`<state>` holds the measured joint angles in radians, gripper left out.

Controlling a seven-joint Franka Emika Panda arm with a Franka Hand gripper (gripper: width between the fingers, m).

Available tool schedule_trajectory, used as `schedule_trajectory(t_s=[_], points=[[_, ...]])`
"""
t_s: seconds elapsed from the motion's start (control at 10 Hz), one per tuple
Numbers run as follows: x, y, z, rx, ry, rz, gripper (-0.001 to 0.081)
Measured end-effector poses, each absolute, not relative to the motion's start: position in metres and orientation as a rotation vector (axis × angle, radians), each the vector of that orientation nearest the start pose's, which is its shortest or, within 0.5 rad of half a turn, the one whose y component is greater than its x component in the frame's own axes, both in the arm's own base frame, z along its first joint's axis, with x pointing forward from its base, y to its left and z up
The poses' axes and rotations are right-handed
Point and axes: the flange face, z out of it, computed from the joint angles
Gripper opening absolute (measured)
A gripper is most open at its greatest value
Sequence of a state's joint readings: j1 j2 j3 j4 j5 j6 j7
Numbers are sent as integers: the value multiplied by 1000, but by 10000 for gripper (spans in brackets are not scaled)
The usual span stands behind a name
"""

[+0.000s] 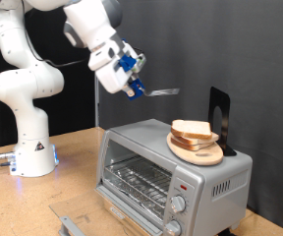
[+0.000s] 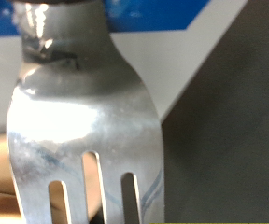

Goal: Make a piece of toast with the oven

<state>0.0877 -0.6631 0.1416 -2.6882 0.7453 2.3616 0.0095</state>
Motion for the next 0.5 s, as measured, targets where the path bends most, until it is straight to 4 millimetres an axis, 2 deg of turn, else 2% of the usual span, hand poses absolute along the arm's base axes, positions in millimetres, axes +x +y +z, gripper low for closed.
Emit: schedule_trajectory(t_s=[0.3, 0.4, 0.5], points=[[365, 45, 455, -2600, 392, -340, 368], [365, 35, 453, -2600, 400, -326, 368], [365, 37, 453, -2601, 397, -325, 368]])
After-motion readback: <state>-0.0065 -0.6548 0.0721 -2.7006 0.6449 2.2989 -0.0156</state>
